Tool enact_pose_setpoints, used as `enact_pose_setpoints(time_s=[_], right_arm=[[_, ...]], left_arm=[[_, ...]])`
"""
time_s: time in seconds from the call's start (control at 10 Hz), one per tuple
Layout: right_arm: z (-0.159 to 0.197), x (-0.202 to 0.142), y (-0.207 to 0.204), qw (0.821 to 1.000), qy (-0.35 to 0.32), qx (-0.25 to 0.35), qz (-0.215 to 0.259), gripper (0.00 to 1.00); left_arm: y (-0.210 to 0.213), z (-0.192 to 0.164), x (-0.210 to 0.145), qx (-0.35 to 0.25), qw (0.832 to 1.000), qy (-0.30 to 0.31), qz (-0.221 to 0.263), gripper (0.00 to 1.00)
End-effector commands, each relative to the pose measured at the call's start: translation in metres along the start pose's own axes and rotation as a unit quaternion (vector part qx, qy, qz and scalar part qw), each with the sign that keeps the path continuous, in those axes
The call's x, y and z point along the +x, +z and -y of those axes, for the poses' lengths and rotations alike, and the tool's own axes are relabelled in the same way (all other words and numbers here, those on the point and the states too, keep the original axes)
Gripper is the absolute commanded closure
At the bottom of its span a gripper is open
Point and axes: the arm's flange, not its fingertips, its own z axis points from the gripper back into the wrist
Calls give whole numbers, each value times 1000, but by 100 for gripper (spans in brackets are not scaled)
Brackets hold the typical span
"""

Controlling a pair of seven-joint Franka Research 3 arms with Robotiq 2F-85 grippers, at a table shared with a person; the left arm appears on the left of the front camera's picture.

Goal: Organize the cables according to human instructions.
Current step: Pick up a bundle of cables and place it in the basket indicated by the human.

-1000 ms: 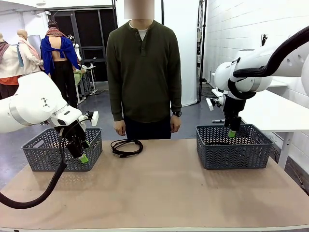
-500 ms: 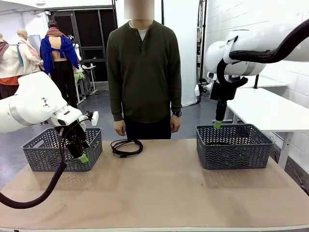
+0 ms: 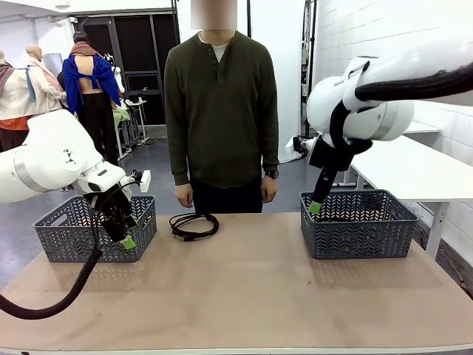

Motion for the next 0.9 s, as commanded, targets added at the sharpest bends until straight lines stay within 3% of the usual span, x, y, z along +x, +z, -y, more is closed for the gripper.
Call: enact_pose_setpoints(time_s=[0.0,0.4,0.5,0.8], right_arm=[[-28,-10,-14,999,-14,-21,23,0],[-53,-12,-28,999,1,-7,39,0],[-44,-7,-22,1000,-1,-15,18,0],[-44,-7,-22,1000,-1,-15,18,0]], left_arm=[[3,0,1,-5,1000,2,-2,0],[3,0,1,-5,1000,2,-2,0],[3,0,1,-5,1000,2,-2,0],[3,0,1,-5,1000,2,-2,0]])
